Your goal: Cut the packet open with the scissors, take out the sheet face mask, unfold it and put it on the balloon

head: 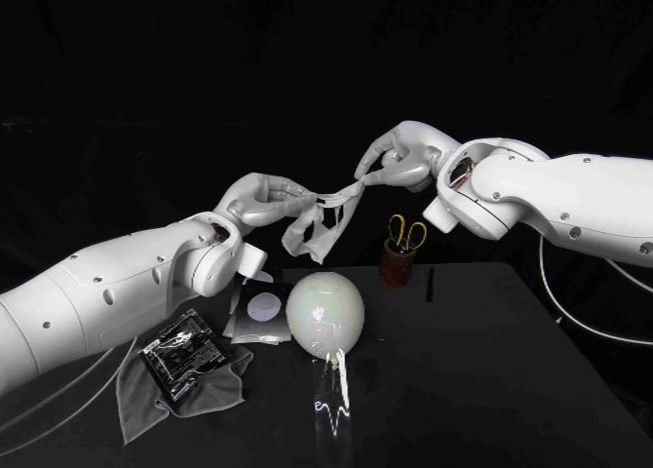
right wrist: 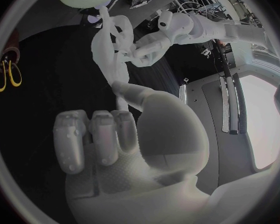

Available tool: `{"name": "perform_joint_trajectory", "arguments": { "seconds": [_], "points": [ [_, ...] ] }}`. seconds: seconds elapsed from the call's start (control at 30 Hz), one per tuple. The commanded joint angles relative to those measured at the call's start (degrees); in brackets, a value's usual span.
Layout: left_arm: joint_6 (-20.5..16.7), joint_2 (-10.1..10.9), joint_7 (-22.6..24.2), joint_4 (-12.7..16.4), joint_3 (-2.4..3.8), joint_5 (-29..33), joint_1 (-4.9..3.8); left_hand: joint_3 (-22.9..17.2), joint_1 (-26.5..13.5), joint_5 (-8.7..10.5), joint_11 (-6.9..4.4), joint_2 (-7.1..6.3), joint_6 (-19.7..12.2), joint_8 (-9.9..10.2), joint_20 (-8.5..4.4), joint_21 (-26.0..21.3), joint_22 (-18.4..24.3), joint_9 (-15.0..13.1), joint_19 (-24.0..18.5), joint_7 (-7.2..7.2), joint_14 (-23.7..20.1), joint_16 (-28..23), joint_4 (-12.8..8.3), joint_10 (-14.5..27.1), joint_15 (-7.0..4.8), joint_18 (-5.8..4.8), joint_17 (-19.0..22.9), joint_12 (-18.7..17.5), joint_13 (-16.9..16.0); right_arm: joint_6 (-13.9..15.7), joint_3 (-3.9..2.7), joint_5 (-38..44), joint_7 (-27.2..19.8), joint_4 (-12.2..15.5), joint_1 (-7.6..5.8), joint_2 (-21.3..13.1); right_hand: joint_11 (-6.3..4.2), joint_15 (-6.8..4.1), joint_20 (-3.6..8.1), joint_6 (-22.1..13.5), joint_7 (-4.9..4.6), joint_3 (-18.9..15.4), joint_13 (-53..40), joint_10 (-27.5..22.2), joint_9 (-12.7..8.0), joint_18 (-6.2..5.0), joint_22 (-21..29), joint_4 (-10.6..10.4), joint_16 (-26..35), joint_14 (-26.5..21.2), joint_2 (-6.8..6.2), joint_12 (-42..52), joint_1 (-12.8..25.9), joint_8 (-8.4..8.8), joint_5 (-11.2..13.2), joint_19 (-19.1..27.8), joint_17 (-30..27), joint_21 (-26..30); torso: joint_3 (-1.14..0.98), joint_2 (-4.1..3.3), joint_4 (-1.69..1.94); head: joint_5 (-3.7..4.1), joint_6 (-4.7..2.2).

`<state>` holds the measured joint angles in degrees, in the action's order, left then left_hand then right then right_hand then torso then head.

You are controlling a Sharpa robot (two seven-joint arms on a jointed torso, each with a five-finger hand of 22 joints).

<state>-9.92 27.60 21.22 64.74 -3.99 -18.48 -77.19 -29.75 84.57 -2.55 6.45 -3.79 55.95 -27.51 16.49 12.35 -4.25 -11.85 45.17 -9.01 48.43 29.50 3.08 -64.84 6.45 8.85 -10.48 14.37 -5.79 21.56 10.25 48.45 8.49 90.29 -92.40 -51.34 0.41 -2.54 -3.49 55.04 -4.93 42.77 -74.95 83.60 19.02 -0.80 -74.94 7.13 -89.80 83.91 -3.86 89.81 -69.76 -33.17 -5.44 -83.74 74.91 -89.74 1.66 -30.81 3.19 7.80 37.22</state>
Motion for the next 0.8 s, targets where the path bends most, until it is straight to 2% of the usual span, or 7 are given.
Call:
{"name": "perform_joint_trajectory", "arguments": {
  "seconds": [0.03, 0.2, 0.27, 0.37, 0.53, 0.7, 0.8],
  "points": [
    [0.73, 0.07, -2.65, -0.42, 0.12, -3.79, -1.71, -0.48, -0.66, -0.20, 0.06, -0.18, -0.34, -0.45, -0.06, 0.25, -0.10, -3.39, 0.48, 0.02, -0.49, 0.34, -0.10, -0.30, 0.04, 1.08, -0.13, 0.36, -0.09, -0.30, 0.04, 1.67, 0.37, -0.39, 0.43, 0.06, 0.17, -0.38, 0.04, 0.13, -0.18, 0.23, -15.05, 6.40, 0.06, 0.80, -15.06, 0.01, -0.20, 6.09, -0.08, 0.19, -0.28, -0.26, 0.14, -6.26, 15.09, -0.26, -0.04, -0.01, 0.00, 0.07, -0.08],
    [1.92, 0.05, -4.52, -1.35, 0.12, -7.54, -4.28, -0.84, -0.90, -0.20, 0.01, -0.36, -0.49, -0.75, -0.12, 0.54, -0.24, -3.83, 0.98, 0.04, -0.60, 0.94, -0.34, -0.29, -0.02, 1.23, -0.48, 0.58, -0.24, 1.01, 0.09, 3.41, 0.90, -0.99, 0.98, 0.21, 0.17, -0.38, 0.04, 0.13, -0.19, 0.23, -15.05, 6.40, 0.06, 0.80, -15.06, 0.00, -0.20, 6.09, -0.09, 0.19, -0.28, -0.27, 0.18, -6.26, 15.09, -0.26, -0.06, -0.03, -0.02, -0.03, -0.22],
    [2.40, 0.04, -5.70, -1.66, 0.11, -9.65, -5.10, -0.91, -0.95, -0.20, -0.01, -0.44, -0.51, -0.83, -0.14, 0.63, -0.28, -3.96, 1.12, 0.04, -0.60, 1.14, -0.44, -0.31, -0.05, 1.27, -0.58, 0.66, -0.28, 1.67, 0.10, 4.05, 1.11, -1.30, 1.08, 0.24, 0.17, -0.38, 0.04, 0.13, -0.19, 0.23, -15.05, 6.40, 0.06, 0.80, -15.06, 0.00, -0.20, 6.09, -0.09, 0.19, -0.28, -0.27, 0.18, -6.26, 15.09, -0.26, -0.09, 0.02, 0.00, -0.04, -0.22],
    [3.21, -0.03, -8.01, -2.45, 0.08, -12.53, -6.29, -1.11, -1.14, -0.19, -0.15, -0.71, -0.49, -1.12, -0.27, 1.12, -0.51, -4.38, 1.82, 0.08, -0.36, 2.06, -0.81, -0.48, -0.24, 1.44, -1.06, 1.00, -0.49, 2.54, 0.11, 4.88, 1.36, -2.12, 1.17, 0.29, 0.17, -0.38, 0.04, 0.14, -0.19, 0.22, -15.05, 6.40, 0.06, 0.80, -15.06, 0.00, -0.20, 6.09, -0.10, 0.19, -0.27, -0.27, 0.21, -6.26, 15.09, -0.26, -0.02, -0.01, 0.06, -0.09, -0.25],
    [4.20, 0.10, -10.97, -3.43, 0.05, -16.55, -7.21, -1.19, -1.26, -0.20, -0.24, -0.87, -0.49, -1.27, -0.42, 1.57, -0.72, -4.64, 2.41, 0.10, -0.14, 2.87, -1.14, -0.61, -0.43, 1.52, -1.46, 1.29, -0.66, 3.73, 0.12, 5.48, 1.54, -3.16, 1.31, 0.42, 0.18, -0.38, 0.04, 0.16, -0.19, 0.21, -15.05, 6.40, 0.06, 0.80, -15.06, -0.01, -0.20, 6.09, -0.13, 0.19, -0.25, -0.29, 0.27, -6.26, 15.09, -0.26, -0.03, -0.07, 0.01, -0.06, -0.34],
    [6.37, -0.06, -13.28, -4.08, 0.01, -20.63, -7.70, -0.99, -1.56, -0.18, -0.57, -1.09, -0.34, -1.42, -0.71, 2.34, -1.11, -4.97, 3.23, 0.21, 0.35, 4.41, -1.69, -1.38, -0.81, 1.56, -2.21, 2.20, -1.16, 5.31, 0.12, 5.74, 1.70, -4.17, 1.42, 0.72, 0.18, -0.38, 0.04, 0.17, -0.19, 0.21, -15.05, 6.40, 0.06, 0.80, -15.06, -0.02, -0.20, 6.09, -0.13, 0.19, -0.24, -0.29, 0.29, -6.26, 15.09, -0.26, 0.03, -0.10, 0.10, 0.00, -0.38],
    [6.09, -0.22, -13.63, -4.14, 0.00, -21.64, -7.83, -0.89, -1.67, -0.18, -0.60, -1.15, -0.33, -1.43, -0.73, 2.42, -1.15, -5.01, 3.29, 0.23, 0.35, 4.58, -1.71, -1.39, -0.84, 1.54, -2.30, 2.29, -1.21, 5.59, 0.12, 5.73, 1.73, -4.42, 1.46, 0.89, 0.18, -0.38, 0.04, 0.17, -0.19, 0.21, -15.05, 6.40, 0.06, 0.80, -15.06, -0.02, -0.20, 6.09, -0.13, 0.19, -0.24, -0.29, 0.29, -6.26, 15.09, -0.26, 0.02, -0.12, 0.12, -0.03, -0.35]
  ]
}}
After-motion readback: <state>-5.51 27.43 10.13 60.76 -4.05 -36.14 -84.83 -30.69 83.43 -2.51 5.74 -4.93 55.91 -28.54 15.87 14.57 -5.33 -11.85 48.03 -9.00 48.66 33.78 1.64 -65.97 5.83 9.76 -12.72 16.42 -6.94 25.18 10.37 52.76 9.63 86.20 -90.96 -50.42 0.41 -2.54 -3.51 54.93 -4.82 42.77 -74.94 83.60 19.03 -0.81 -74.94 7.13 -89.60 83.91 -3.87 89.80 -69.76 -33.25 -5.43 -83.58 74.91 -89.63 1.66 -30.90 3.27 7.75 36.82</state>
